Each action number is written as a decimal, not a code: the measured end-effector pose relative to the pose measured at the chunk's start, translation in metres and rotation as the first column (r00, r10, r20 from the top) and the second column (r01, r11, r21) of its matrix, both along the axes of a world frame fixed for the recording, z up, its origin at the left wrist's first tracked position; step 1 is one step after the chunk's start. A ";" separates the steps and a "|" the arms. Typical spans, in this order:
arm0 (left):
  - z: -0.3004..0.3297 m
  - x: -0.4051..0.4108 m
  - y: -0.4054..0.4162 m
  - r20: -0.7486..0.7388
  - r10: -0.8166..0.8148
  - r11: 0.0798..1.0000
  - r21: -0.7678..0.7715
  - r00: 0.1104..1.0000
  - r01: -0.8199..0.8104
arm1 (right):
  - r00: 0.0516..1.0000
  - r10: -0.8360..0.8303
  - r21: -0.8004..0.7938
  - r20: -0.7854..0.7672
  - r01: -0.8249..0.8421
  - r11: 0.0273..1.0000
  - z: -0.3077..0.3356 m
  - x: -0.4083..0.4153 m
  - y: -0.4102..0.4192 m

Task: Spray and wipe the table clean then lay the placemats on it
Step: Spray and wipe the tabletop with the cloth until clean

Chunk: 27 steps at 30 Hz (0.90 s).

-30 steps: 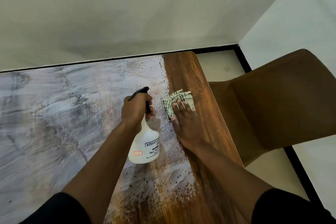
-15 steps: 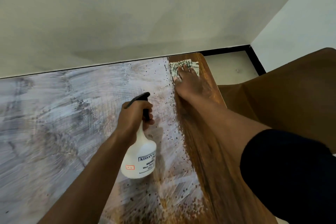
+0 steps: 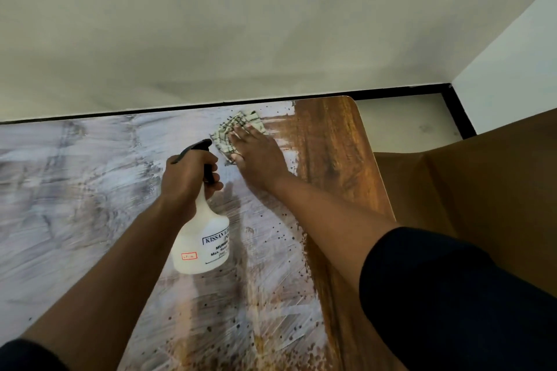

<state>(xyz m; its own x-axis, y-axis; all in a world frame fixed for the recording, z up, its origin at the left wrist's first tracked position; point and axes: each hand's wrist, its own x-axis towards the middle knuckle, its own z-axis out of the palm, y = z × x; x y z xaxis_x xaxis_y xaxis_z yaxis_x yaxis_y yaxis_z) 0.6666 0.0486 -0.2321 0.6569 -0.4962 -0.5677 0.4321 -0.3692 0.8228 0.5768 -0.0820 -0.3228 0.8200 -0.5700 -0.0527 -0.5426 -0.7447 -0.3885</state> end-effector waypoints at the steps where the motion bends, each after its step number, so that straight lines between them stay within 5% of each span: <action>1: 0.000 0.004 -0.001 0.007 -0.005 1.000 -0.004 1.000 0.005 | 0.998 -0.055 0.010 0.014 0.055 0.998 0.001 -0.012 -0.009; 6: 0.005 0.018 -0.004 0.043 -0.025 1.000 0.018 0.999 0.025 | 0.931 -0.366 0.019 -0.012 0.366 0.930 0.000 -0.082 -0.074; 15: 0.002 0.043 0.005 0.034 0.006 0.999 -0.038 0.999 -0.005 | 0.812 -0.583 0.076 0.025 0.580 0.811 -0.003 -0.073 -0.078; 24: -0.001 0.048 0.013 -0.017 -0.197 0.980 -0.042 0.980 0.196 | 0.975 -0.220 0.052 0.011 0.219 0.974 -0.004 -0.016 0.006; 27: 0.000 0.051 0.014 -0.054 -0.184 0.981 -0.065 0.981 0.180 | 0.971 -0.240 0.044 0.006 0.240 0.970 -0.001 -0.039 -0.022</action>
